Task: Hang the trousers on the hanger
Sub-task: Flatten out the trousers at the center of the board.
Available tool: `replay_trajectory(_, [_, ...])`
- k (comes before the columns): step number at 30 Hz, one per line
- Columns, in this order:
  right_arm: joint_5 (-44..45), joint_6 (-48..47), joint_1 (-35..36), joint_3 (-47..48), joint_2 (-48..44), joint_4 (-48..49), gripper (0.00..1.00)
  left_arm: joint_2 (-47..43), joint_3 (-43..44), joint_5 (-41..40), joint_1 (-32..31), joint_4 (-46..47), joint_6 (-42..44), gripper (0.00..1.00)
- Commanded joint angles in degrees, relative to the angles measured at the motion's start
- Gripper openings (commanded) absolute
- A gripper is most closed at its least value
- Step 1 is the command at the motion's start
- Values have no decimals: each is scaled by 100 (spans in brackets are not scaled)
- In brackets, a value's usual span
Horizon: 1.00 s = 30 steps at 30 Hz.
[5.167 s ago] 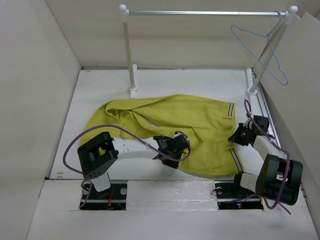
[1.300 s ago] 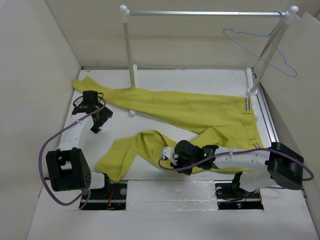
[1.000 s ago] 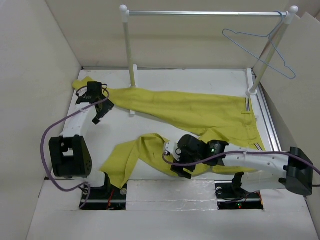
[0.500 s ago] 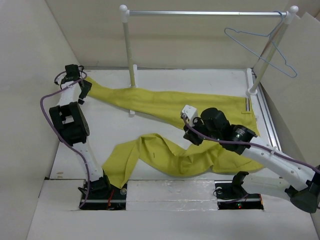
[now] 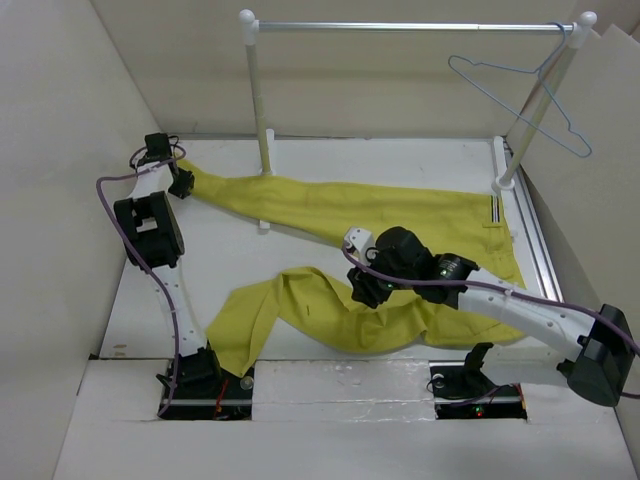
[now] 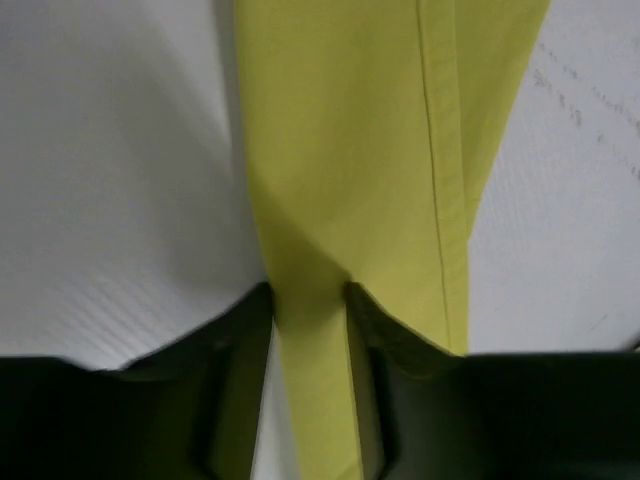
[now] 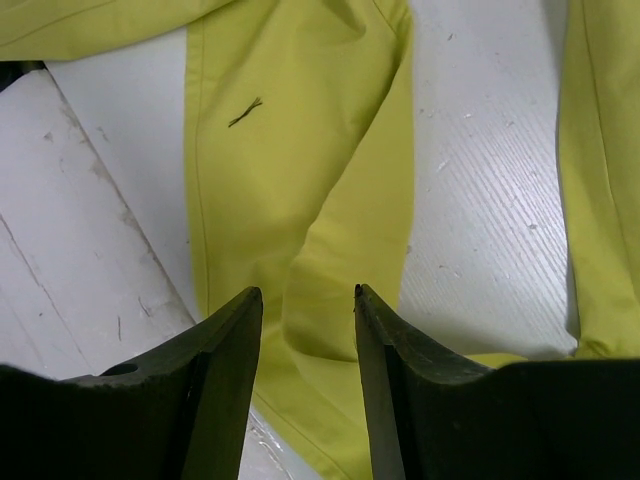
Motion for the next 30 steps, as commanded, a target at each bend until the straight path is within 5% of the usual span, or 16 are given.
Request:
replay_trajectory(1, [30, 115, 116, 57, 41, 429, 48, 185, 251, 171, 29, 243, 116, 20])
replay_trajectory(4, [144, 115, 116, 136, 15, 358, 48, 195, 462, 171, 29, 60, 240, 0])
replay_trajectory(7, [232, 80, 116, 206, -29, 244, 48, -208, 261, 102, 29, -117, 327, 0])
replay_trajectory(17, [128, -693, -340, 285, -363, 16, 48, -3573, -1347, -470, -270, -775, 635, 0])
replay_trajectory(21, [-188, -1036, -735, 311, -399, 16, 48, -3648, -1209, -383, -270, -1047, 758, 1])
replay_trajectory(26, [-312, -1054, -1061, 478, -363, -195, 49, -1834, 315, -522, -138, -1750, 846, 36])
replay_trajectory(27, [-312, -1054, -1061, 513, -346, -248, 49, -1462, 722, -740, -138, -2230, 890, 62])
replay_trajectory(30, [-374, -1063, -1123, 566, -258, -240, 54, -388, 2323, -830, -138, -2910, 1162, 84])
